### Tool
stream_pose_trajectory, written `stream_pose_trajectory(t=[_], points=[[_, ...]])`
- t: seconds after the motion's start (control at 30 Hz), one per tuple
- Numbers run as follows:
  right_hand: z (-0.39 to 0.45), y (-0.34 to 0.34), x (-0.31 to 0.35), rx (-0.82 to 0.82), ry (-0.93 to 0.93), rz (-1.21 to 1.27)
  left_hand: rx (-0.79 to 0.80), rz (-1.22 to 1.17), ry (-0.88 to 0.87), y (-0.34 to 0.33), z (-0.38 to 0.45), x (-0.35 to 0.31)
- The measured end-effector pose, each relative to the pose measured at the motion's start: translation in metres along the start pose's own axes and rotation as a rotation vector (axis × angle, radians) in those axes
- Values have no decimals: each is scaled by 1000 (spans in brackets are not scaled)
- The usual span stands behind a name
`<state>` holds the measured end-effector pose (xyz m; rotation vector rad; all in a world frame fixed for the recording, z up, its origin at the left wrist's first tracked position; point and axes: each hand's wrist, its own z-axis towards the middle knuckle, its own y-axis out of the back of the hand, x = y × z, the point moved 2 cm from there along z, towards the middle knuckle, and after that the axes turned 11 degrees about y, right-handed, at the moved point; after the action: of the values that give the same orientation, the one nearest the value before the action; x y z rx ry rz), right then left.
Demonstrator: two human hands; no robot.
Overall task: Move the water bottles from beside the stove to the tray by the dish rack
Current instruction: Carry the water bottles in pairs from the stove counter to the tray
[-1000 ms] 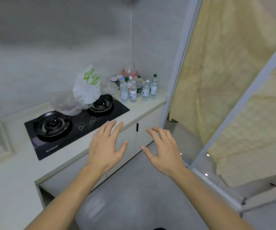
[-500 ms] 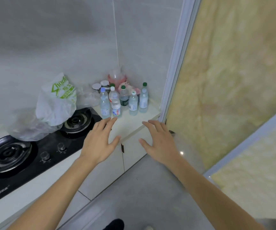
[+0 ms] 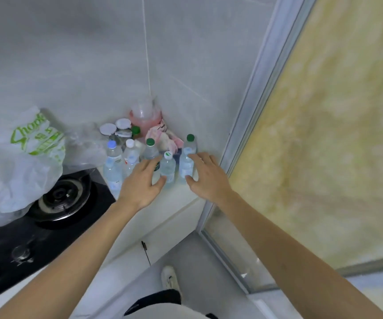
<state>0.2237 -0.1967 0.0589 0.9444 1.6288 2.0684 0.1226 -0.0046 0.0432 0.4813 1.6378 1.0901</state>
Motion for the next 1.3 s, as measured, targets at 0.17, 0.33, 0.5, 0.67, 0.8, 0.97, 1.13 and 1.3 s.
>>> stream_pose_trajectory(t=[0.17,0.33,0.5,0.67,0.8,0.97,1.13,1.3], points=[[82,-10,-43,97,-25,17,132,64,48,-30,91,6],[141,-39,-74,190,5,4,234,174,45,-58,143,17],[164,-67,-97,345,60,-64,214,297,-22,-77,159,18],[170,-72,-113,404,165,-44,169,343,-23,-86,160,13],[167,-74,-120,394,253,32,157,298,69,-87,147,7],[160,-48,-105,322,314,232,61,179,287,-67,116,1],[150,-7,-60,217,422,419,-86,203,475,-22,56,-25],[117,17,10,215,621,528,-316,179,619,31,-37,-42]])
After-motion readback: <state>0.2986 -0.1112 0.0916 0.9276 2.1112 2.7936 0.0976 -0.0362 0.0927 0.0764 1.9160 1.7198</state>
